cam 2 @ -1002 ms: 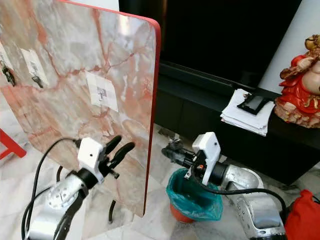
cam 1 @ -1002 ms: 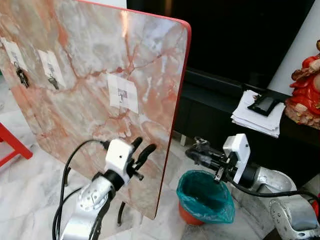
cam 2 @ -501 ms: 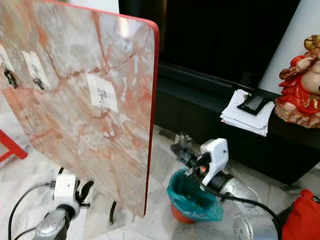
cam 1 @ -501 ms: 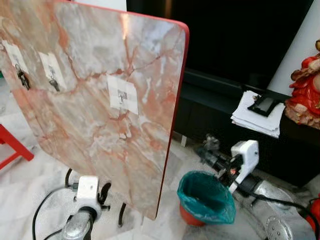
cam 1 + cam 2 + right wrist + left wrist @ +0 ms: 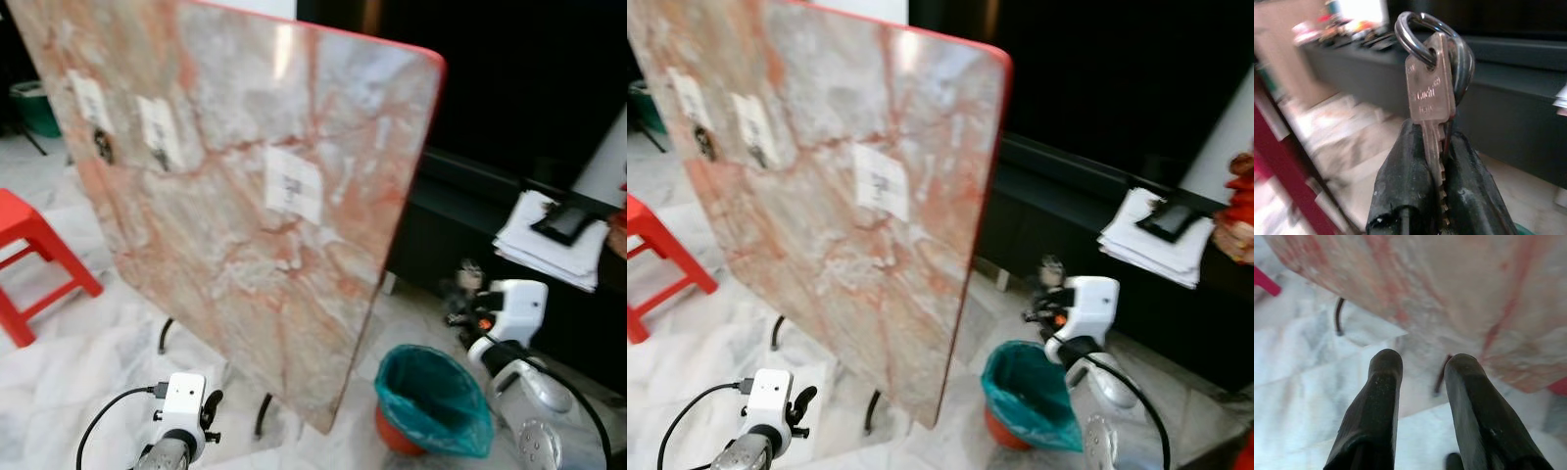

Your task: Hang keys on a hook

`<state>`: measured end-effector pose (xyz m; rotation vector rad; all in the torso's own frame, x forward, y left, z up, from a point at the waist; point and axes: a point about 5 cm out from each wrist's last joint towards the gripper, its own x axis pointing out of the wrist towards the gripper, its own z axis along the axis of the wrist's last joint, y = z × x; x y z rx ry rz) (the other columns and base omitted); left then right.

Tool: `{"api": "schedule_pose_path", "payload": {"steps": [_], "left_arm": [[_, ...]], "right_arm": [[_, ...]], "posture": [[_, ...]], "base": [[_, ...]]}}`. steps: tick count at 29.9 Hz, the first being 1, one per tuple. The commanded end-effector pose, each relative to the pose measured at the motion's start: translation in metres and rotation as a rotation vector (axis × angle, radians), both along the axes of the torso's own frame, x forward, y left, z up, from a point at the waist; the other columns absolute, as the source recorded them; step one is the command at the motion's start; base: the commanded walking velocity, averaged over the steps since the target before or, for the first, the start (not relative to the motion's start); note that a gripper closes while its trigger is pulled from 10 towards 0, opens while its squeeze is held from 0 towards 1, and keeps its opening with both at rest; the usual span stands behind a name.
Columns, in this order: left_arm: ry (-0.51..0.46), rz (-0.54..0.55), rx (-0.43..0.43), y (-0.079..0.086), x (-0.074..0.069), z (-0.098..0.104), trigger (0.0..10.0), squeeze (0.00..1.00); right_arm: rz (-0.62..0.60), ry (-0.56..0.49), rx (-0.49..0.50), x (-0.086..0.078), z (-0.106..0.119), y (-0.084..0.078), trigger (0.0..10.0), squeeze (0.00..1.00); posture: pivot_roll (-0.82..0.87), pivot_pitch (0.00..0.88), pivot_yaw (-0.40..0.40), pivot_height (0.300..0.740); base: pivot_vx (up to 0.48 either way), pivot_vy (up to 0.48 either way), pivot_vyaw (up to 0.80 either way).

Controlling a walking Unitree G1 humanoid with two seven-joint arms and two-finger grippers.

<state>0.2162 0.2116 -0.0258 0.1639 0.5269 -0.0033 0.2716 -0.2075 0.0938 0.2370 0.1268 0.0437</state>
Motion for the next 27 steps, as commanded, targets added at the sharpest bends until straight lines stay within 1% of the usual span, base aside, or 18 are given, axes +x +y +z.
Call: {"api": "schedule_pose_path", "payload": {"steps": [1, 2, 3, 4, 6, 7, 8, 10, 15, 21, 27], "left_arm": [[-0.011, -0.03, -0.001, -0.007, 0.002, -0.001, 10.0, 0.0], [-0.011, -0.03, -0.001, -0.007, 0.002, -0.001, 10.0, 0.0], [-0.013, -0.045, 0.011, -0.007, 0.002, -0.002, 10.0, 0.0], [-0.013, -0.047, 0.011, -0.007, 0.002, -0.003, 10.0, 0.0], [-0.012, -0.045, 0.009, -0.007, 0.002, -0.003, 10.0, 0.0], [-0.011, -0.048, 0.011, -0.008, 0.002, -0.003, 10.0, 0.0], [-0.011, -0.048, 0.011, -0.008, 0.002, -0.003, 10.0, 0.0], [-0.006, -0.047, 0.006, -0.008, 0.002, -0.004, 10.0, 0.0], [-0.001, -0.048, 0.005, -0.007, 0.001, -0.006, 10.0, 0.0], [0.004, -0.071, 0.013, -0.01, 0.003, -0.008, 10.0, 0.0], [-0.003, -0.072, 0.014, -0.009, 0.004, -0.006, 10.0, 0.0]], "right_arm": [[-0.16, 0.014, -0.048, -0.005, -0.005, -0.024, 10.0, 0.0], [-0.16, 0.014, -0.048, -0.005, -0.005, -0.024, 10.0, 0.0], [-0.267, 0.013, -0.075, -0.006, -0.008, -0.034, 10.0, 0.0], [-0.36, 0.015, -0.135, -0.007, -0.009, -0.042, 10.0, 0.0], [-0.391, 0.021, -0.164, -0.007, -0.009, -0.045, 10.0, 0.0], [-0.438, 0.024, -0.169, -0.007, -0.009, -0.05, 10.0, 0.0], [-0.438, 0.024, -0.169, -0.007, -0.009, -0.05, 10.0, 0.0], [-0.512, 0.023, -0.2, -0.007, -0.009, -0.056, 10.0, 0.0], [-0.515, -0.009, -0.206, 0.001, -0.006, -0.051, 10.0, 0.0], [-0.545, -0.018, -0.217, 0.005, -0.008, -0.049, 10.0, 0.0], [-0.567, -0.022, -0.222, 0.006, -0.008, -0.049, 10.0, 0.0]], "posture": [[-0.03, 0.0, -0.057, 0.74], [-0.03, 0.0, -0.057, 0.74], [-0.03, 0.0, -0.057, 0.74], [-0.03, 0.0, -0.057, 0.74], [-0.03, 0.0, -0.054, 0.74], [-0.03, 0.0, -0.053, 0.74], [-0.03, 0.0, -0.053, 0.74], [-0.03, 0.0, -0.053, 0.74], [-0.02, 0.0, -0.051, 0.74], [-0.01, 0.0, -0.048, 0.74], [-0.01, 0.0, -0.044, 0.74]], "base": [[0.0, 0.0, 0.0], [0.0, 0.0, 0.0], [0.0, 0.0, 0.0], [0.0, 0.0, 0.0], [0.0, 0.0, 0.0], [0.0, 0.0, 0.0], [0.0, 0.0, 0.0], [0.0, 0.0, 0.0], [0.0, 0.341, 0.0], [0.0, 0.366, 0.0], [0.0, 0.371, 0.0]]}}
